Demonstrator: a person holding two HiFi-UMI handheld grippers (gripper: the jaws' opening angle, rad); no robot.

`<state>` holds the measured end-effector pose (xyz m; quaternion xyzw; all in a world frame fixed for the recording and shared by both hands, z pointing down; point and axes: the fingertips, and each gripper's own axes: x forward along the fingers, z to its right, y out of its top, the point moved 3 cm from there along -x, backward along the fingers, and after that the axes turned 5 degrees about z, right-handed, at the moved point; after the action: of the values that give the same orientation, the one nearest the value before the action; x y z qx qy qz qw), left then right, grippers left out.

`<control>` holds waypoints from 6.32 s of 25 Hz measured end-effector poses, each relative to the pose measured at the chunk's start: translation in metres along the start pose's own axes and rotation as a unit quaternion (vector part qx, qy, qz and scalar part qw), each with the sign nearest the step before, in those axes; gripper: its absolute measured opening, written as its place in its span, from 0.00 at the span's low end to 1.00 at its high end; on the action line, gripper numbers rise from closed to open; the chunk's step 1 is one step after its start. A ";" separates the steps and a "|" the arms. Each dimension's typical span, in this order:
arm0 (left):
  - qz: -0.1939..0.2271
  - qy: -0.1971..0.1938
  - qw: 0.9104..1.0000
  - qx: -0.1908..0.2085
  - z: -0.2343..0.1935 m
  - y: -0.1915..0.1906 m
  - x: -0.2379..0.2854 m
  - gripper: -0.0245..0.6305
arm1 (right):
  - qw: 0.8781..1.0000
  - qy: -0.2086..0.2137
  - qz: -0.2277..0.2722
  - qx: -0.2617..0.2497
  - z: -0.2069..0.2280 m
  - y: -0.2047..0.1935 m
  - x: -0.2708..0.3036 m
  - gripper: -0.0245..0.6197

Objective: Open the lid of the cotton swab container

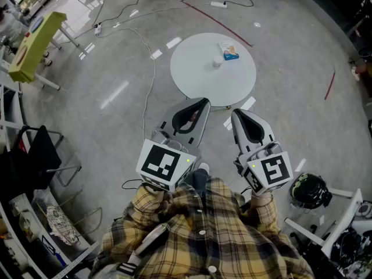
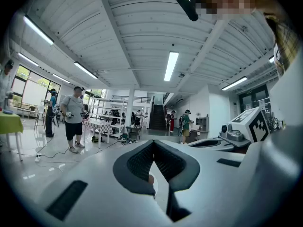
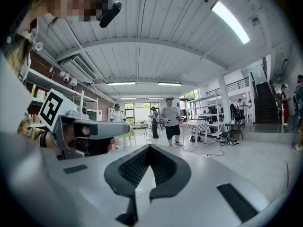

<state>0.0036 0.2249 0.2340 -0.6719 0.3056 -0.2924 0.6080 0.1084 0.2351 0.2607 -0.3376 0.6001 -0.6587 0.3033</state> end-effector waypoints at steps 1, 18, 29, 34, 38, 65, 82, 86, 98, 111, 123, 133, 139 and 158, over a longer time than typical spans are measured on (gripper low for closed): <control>0.001 -0.001 1.000 0.001 0.001 0.001 0.001 0.07 | 1.000 0.000 0.001 -0.001 0.000 0.001 0.000 0.06; 0.017 0.023 0.999 0.016 0.018 0.009 0.003 0.07 | 1.000 0.026 0.016 -0.002 0.002 0.004 -0.025 0.06; 0.022 0.033 0.999 0.002 0.000 0.006 0.016 0.07 | 0.999 0.028 0.015 0.009 0.019 -0.005 -0.010 0.06; 0.029 0.023 0.999 -0.007 -0.033 0.010 0.044 0.07 | 1.000 0.018 0.011 0.010 0.038 -0.005 0.026 0.06; 0.029 0.012 0.999 -0.005 -0.070 0.015 0.072 0.07 | 1.000 0.010 0.010 0.009 0.055 -0.001 0.069 0.06; -0.043 -0.111 0.992 -0.036 -0.225 -0.009 0.228 0.07 | 0.990 -0.134 -0.026 0.046 0.156 -0.009 0.235 0.06; -0.058 -0.111 0.991 -0.046 -0.215 -0.031 0.252 0.07 | 0.991 -0.115 -0.052 0.039 0.179 -0.026 0.231 0.06; -0.066 -0.118 0.990 -0.046 -0.219 -0.045 0.263 0.07 | 0.990 -0.117 -0.058 0.047 0.187 -0.035 0.235 0.06; -0.135 -0.165 0.974 -0.071 -0.232 -0.135 0.294 0.08 | 0.986 -0.128 -0.086 0.063 0.207 -0.081 0.253 0.06; -0.201 -0.253 0.943 -0.076 -0.224 -0.237 0.310 0.31 | 0.980 -0.144 -0.099 0.092 0.214 -0.119 0.261 0.06; -0.269 -0.375 0.885 0.052 -0.221 -0.330 0.330 0.46 | 0.975 -0.144 -0.125 0.112 0.214 -0.146 0.265 0.06; -0.289 -0.430 0.851 0.081 -0.210 -0.363 0.349 0.54 | 0.969 -0.156 -0.136 0.133 0.222 -0.167 0.270 0.06; -0.291 -0.461 0.829 0.126 -0.202 -0.375 0.356 0.54 | 0.965 -0.171 -0.134 0.145 0.229 -0.170 0.269 0.06; -0.293 -0.477 0.808 0.183 -0.190 -0.400 0.361 0.45 | 0.960 -0.193 -0.145 0.143 0.240 -0.176 0.259 0.06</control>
<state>0.1123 -0.1434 0.6573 -0.6607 -0.2936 -0.1502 0.6743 0.1509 -0.0970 0.4693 -0.4949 0.3744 -0.6971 0.3591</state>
